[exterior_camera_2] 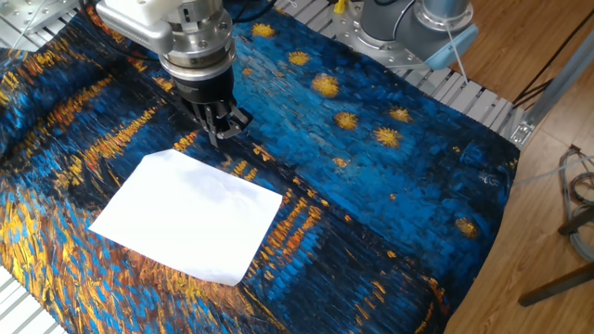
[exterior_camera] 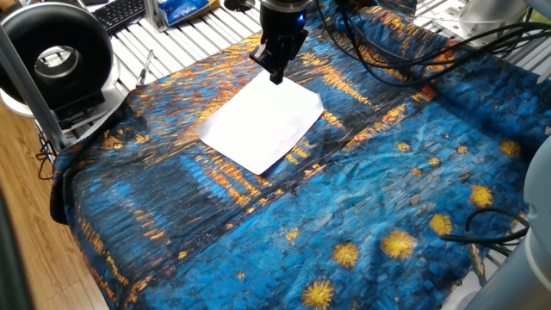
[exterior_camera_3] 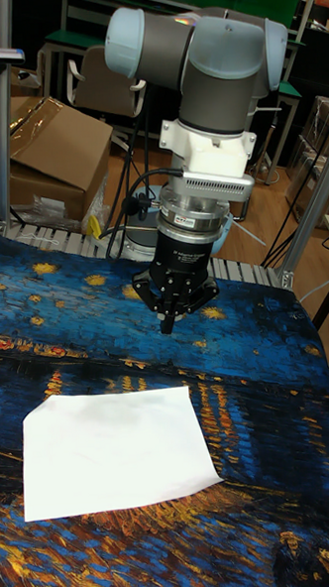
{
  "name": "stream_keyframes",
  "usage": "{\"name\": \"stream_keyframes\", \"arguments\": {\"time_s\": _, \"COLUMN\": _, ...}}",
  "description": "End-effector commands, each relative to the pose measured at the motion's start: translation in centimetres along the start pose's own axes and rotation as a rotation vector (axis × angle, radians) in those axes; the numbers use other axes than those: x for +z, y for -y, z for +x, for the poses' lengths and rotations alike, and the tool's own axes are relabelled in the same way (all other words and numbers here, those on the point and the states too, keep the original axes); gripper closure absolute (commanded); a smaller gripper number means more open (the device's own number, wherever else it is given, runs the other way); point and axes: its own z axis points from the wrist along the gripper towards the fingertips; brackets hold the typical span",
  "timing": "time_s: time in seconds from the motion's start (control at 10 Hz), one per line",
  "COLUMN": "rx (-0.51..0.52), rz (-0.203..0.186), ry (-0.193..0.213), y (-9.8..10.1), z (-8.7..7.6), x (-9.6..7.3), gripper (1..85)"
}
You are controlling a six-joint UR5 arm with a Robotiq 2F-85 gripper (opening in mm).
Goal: Flip over and spread out the paper that is laid flat on the table
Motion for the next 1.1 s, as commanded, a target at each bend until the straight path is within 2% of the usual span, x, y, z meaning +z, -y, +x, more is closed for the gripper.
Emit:
{"name": "stream_keyframes", "arguments": {"time_s": 0.0, "rx": 0.001, "rz": -0.012, "ry": 0.002, "y": -0.27, "z": -0.1, "x": -0.23, "gripper": 84.7}}
{"name": "stream_keyframes", "arguments": {"time_s": 1.0, "rx": -0.002, "rz": -0.016, "ry": 0.029, "y": -0.43, "z": -0.88, "x": -0.3, "gripper": 84.7}}
